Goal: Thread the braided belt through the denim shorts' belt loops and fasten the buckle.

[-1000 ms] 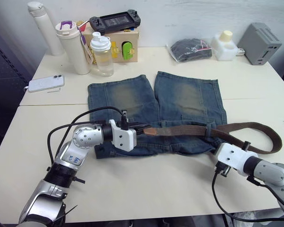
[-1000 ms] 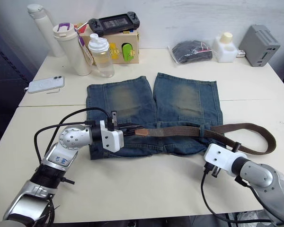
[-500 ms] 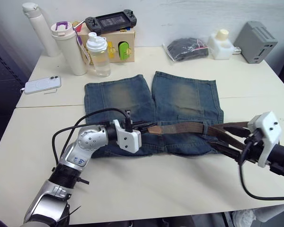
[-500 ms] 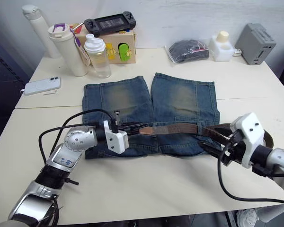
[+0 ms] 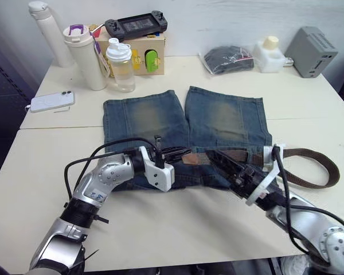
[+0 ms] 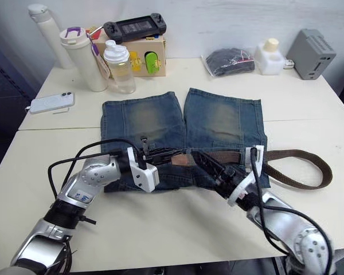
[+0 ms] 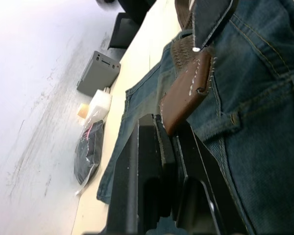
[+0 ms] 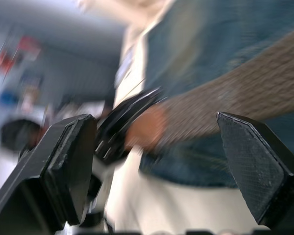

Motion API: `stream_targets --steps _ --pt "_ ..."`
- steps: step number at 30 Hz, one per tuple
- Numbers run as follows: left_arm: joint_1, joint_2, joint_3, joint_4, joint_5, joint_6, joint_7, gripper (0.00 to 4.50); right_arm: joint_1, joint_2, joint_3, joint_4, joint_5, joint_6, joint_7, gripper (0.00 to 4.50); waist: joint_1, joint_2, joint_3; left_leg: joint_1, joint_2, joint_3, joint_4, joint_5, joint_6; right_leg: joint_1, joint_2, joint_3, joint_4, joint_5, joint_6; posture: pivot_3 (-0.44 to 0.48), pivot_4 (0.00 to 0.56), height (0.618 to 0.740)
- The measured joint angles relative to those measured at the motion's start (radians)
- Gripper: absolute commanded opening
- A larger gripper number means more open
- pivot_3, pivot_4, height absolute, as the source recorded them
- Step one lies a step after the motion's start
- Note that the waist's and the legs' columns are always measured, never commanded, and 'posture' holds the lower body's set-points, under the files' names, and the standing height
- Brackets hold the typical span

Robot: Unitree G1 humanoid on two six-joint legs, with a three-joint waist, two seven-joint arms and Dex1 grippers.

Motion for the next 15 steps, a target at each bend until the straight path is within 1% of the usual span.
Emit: stream_targets --steps 5,8,10,15 --pt "-0.002 0.004 0.000 0.020 0.001 -0.014 0.007 0.00 0.001 0.097 -0.006 -0.003 0.001 -0.083 -0.104 4.20 -0.006 0.000 0.000 0.001 0.001 0.000 0.000 0.000 0.000 -0.001 0.000 0.002 0.001 0.000 0.000 0.000 0.150 0.690" --pt "-0.010 0.004 0.000 0.025 0.003 -0.018 0.010 0.00 -0.003 0.101 -0.006 -0.003 0.001 -0.088 -0.120 3.43 -0.006 0.000 0.000 0.000 0.002 0.000 -0.001 0.000 0.000 -0.002 0.000 0.002 0.001 0.000 0.000 0.000 0.150 0.690" --pt "-0.023 0.003 0.000 0.029 0.004 -0.018 0.012 0.00 0.013 0.104 0.004 -0.009 0.001 -0.087 -0.122 2.52 -0.005 0.000 0.000 0.000 0.002 0.000 -0.002 0.000 0.000 -0.002 0.000 0.002 0.001 0.000 0.000 0.000 0.150 0.690" --pt "-0.039 0.003 0.000 0.063 0.009 -0.019 0.023 0.00 0.040 0.108 0.044 -0.038 0.001 -0.079 -0.119 2.52 -0.009 0.001 0.000 0.000 0.002 0.001 -0.002 0.000 0.000 -0.002 -0.001 0.003 0.001 0.000 0.000 0.000 0.150 0.690"
